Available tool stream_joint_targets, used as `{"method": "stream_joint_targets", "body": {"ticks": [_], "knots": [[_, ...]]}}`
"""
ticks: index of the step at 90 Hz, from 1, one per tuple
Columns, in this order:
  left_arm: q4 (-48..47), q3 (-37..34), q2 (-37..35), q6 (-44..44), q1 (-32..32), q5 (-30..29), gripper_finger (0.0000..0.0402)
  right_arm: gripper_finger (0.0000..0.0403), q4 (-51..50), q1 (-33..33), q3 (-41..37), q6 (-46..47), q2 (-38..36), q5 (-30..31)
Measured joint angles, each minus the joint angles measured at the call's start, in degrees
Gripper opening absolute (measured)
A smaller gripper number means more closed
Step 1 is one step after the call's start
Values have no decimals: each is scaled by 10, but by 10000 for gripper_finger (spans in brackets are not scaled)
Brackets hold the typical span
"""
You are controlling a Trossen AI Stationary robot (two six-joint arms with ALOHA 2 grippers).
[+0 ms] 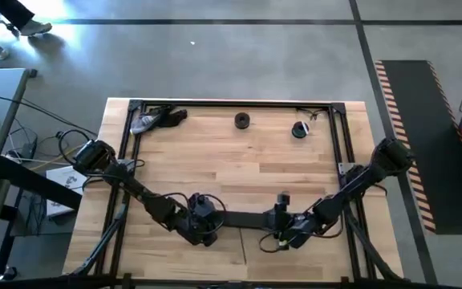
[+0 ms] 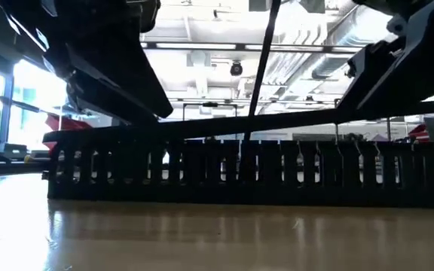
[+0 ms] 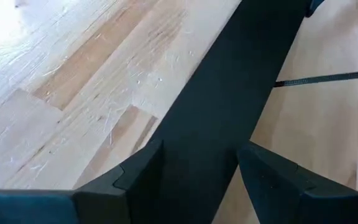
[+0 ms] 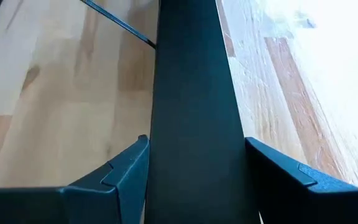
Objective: Ziptie cables
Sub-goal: Close the black cable duct
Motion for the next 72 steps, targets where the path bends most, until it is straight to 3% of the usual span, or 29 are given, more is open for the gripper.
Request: {"method": "stream_joint_targets", "body": {"ticks": [37, 58, 72], "knots": [[1, 0, -31, 5, 1, 5, 192, 210, 11, 9, 28, -50, 0, 17], [-1, 0, -56, 21, 1, 0, 192, 209, 2, 9, 28, -26, 0, 24], [-3, 0, -54, 12, 0, 29, 192, 209, -11, 8, 27, -6, 0, 17]]}}
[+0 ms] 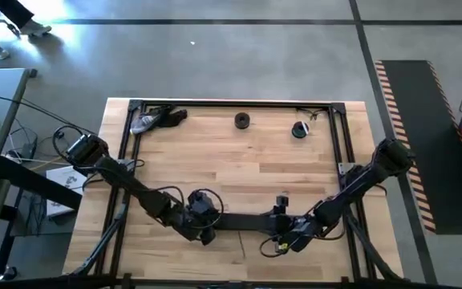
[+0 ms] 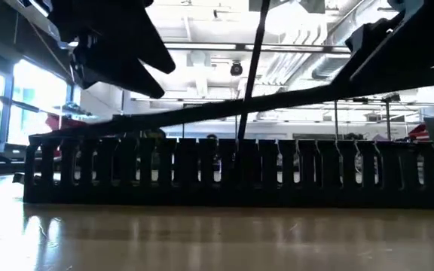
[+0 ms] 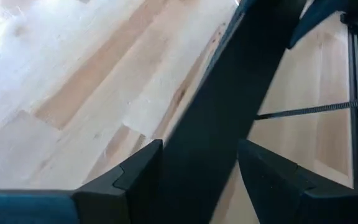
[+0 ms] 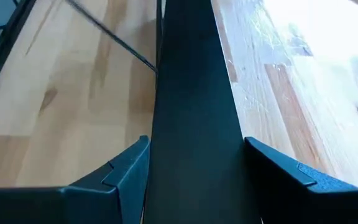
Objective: Ziptie cables
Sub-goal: Close the black cable duct
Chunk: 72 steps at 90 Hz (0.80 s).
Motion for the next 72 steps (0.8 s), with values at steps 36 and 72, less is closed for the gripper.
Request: {"method": "stream_joint_targets", "body": {"ticks": [36, 72], "knots": [[1, 0, -10, -32, -7, 40, 192, 209, 11, -18, 0, 56, 0, -30], [-14, 0, -10, -52, -25, 57, 192, 209, 4, -27, 0, 38, 0, -81]]}}
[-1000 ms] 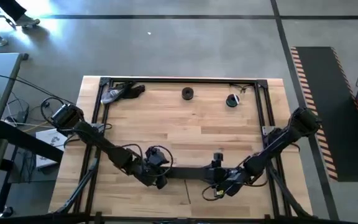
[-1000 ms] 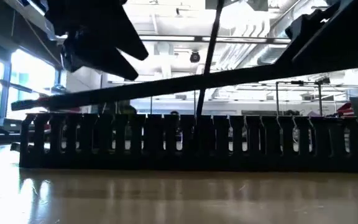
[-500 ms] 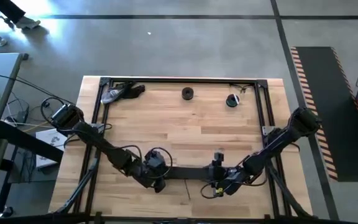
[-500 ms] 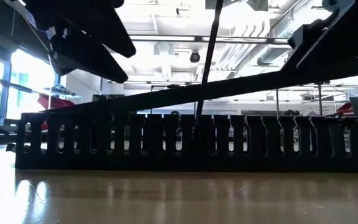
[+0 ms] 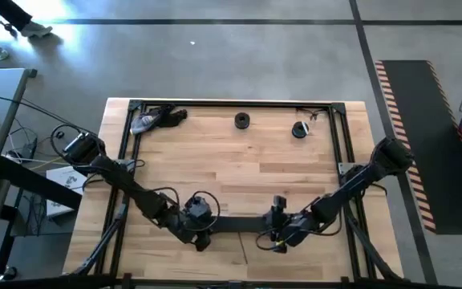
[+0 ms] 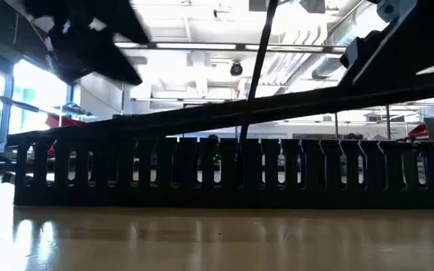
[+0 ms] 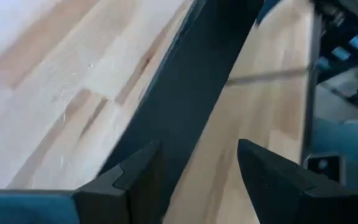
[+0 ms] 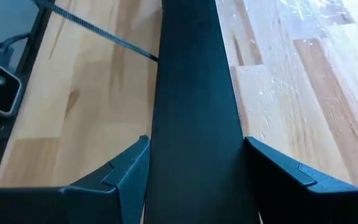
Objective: Ziptie cables
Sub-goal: Close the black cable duct
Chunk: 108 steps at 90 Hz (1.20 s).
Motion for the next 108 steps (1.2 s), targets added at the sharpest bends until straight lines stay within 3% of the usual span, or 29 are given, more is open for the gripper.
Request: {"method": "stream_joint_targets", "body": {"ticks": [28, 61, 108], "knots": [[-32, 0, 15, -35, -14, -4, 192, 209, 5, -8, -1, 14, 0, -3], [-33, 0, -4, -35, -14, 24, 192, 209, 13, -18, -1, 15, 0, -68], [-42, 0, 8, -35, -14, 48, 192, 208, 12, -23, -1, 13, 0, -75]]}}
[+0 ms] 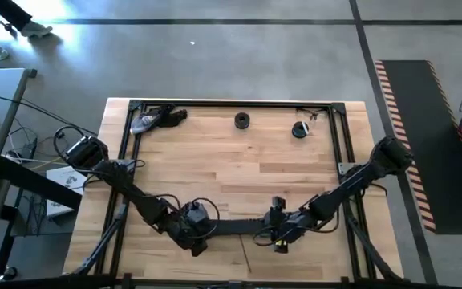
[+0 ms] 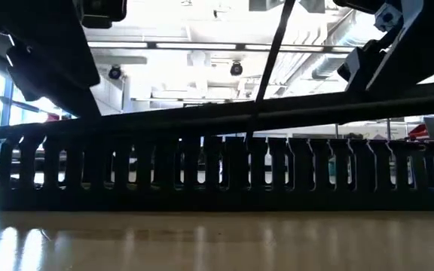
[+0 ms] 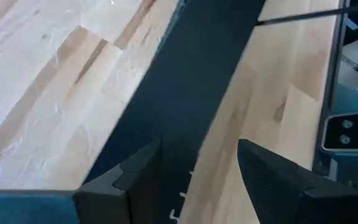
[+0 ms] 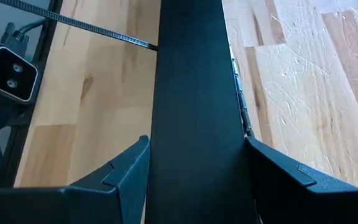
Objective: Ziptie cables
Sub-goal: Close the black cable duct
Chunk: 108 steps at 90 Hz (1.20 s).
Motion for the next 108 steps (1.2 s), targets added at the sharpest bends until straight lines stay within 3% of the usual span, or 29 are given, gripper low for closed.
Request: {"method": "stream_joint_targets", "body": {"ticks": [57, 84, 108], "knots": [[-19, 0, -18, 10, -12, 8, 192, 208, 3, -14, 0, -66, 0, -15], [-18, 0, -18, 15, -17, 62, 192, 208, 28, -28, 0, -69, 0, -56], [-18, 0, -18, 16, -30, 63, 192, 208, 31, -28, 0, -97, 0, -68]]}}
